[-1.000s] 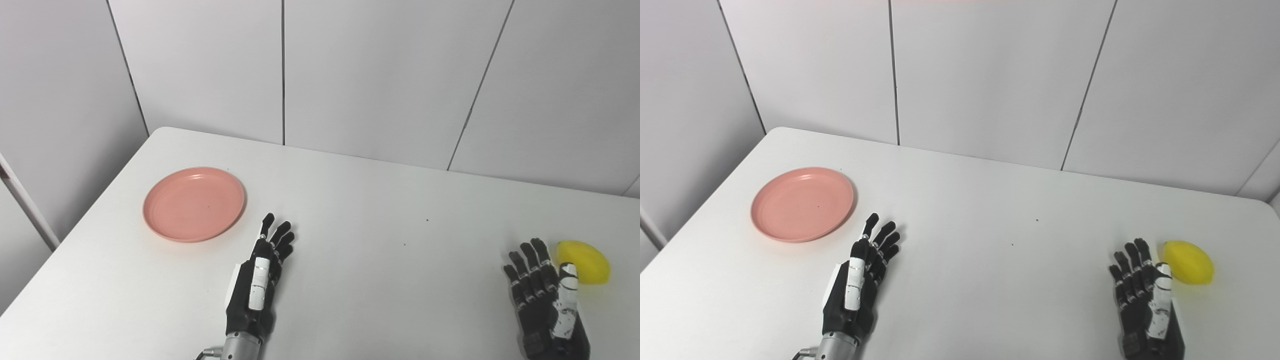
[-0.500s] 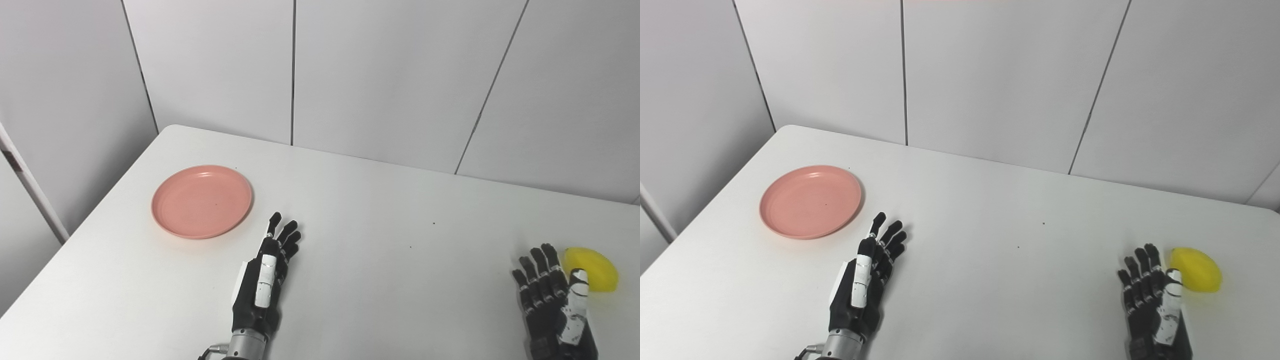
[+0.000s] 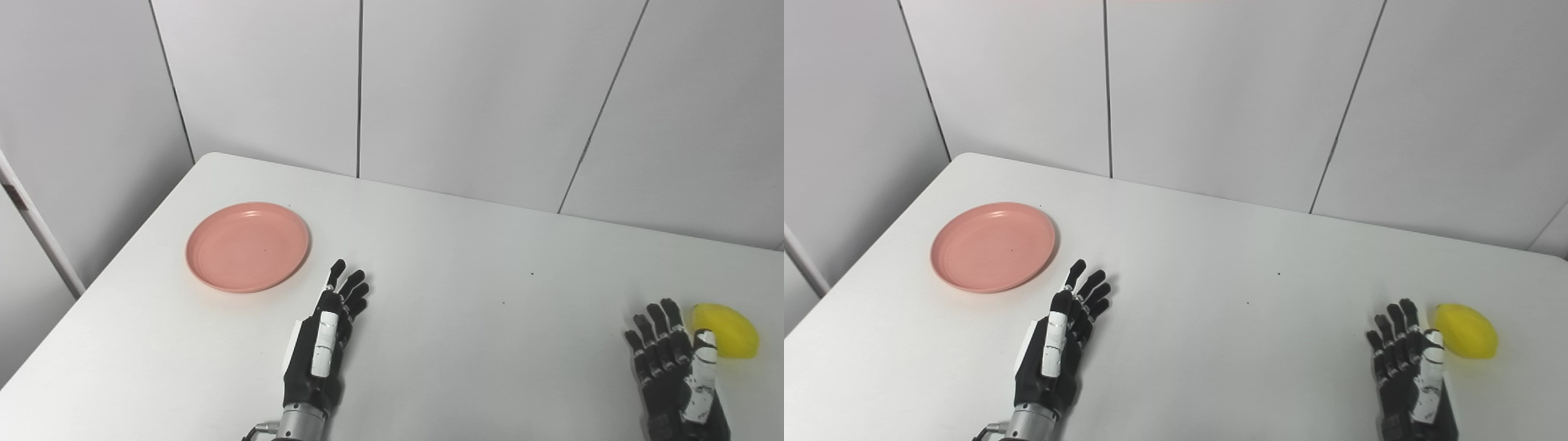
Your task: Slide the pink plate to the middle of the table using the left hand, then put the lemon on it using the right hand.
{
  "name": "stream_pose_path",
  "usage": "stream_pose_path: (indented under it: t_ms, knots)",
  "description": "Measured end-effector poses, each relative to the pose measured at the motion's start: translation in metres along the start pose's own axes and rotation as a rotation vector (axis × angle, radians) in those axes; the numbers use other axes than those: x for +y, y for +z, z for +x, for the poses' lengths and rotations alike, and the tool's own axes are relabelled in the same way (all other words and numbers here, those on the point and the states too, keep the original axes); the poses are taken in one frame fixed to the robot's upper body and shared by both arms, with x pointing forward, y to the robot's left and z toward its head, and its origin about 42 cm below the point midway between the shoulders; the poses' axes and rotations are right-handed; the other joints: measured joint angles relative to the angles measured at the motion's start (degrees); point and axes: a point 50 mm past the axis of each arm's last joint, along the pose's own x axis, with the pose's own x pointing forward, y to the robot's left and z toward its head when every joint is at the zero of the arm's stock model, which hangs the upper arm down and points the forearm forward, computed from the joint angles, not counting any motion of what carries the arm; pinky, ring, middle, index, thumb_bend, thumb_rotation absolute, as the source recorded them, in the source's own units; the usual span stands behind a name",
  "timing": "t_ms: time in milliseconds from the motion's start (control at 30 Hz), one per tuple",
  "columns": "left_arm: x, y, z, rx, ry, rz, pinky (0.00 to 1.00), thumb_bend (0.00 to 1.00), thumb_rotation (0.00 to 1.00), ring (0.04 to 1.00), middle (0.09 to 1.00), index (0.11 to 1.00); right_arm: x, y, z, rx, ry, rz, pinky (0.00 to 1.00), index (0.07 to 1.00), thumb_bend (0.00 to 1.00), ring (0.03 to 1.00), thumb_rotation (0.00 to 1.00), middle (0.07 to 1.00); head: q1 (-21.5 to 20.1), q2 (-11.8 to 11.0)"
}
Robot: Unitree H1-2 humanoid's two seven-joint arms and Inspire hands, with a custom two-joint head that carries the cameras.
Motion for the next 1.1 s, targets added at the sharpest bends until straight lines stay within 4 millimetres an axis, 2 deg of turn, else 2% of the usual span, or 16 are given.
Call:
stream_pose_path:
  t_ms: [133, 333, 467, 700, 867, 1100]
  knots:
    - [0.004, 0.004, 0.001, -0.005, 0.014, 0.008, 0.93, 0.81, 0.92, 0.910, 0.914, 0.951, 0.003, 0.001, -0.002, -0.005, 0.003, 0.003, 1.00, 1.000, 0.60, 0.991, 1.00, 1.000, -0.3, 0.0]
    - [0.019, 0.018, 0.010, 0.030, 0.031, 0.023, 0.92, 0.89, 0.89, 0.922, 0.924, 0.941, 0.005, 0.000, -0.004, -0.004, 0.002, 0.000, 1.00, 1.000, 0.62, 0.988, 1.00, 0.997, -0.7, 0.1]
    - [0.024, 0.031, 0.020, 0.089, 0.015, -0.022, 0.96, 0.85, 0.89, 0.937, 0.936, 0.956, 0.005, 0.000, -0.004, -0.004, 0.002, 0.001, 1.00, 0.993, 0.61, 0.982, 1.00, 0.989, -0.7, 0.0]
    - [0.022, 0.048, 0.036, 0.166, -0.029, -0.159, 0.96, 0.81, 0.88, 0.941, 0.943, 0.979, 0.006, 0.000, -0.004, -0.005, -0.002, 0.002, 1.00, 0.995, 0.61, 0.981, 1.00, 0.987, -0.7, 0.1]
    - [0.019, 0.066, 0.047, 0.168, -0.074, -0.183, 0.98, 0.81, 0.92, 0.951, 0.953, 0.984, 0.007, 0.000, -0.004, -0.005, -0.003, 0.000, 1.00, 0.991, 0.61, 0.980, 1.00, 0.987, -0.7, 0.3]
    - [0.028, 0.094, 0.061, 0.140, -0.055, -0.193, 0.98, 0.85, 0.93, 0.956, 0.956, 0.978, 0.007, 0.000, -0.004, -0.005, -0.004, 0.000, 1.00, 0.995, 0.61, 0.985, 1.00, 0.991, -0.6, 0.5]
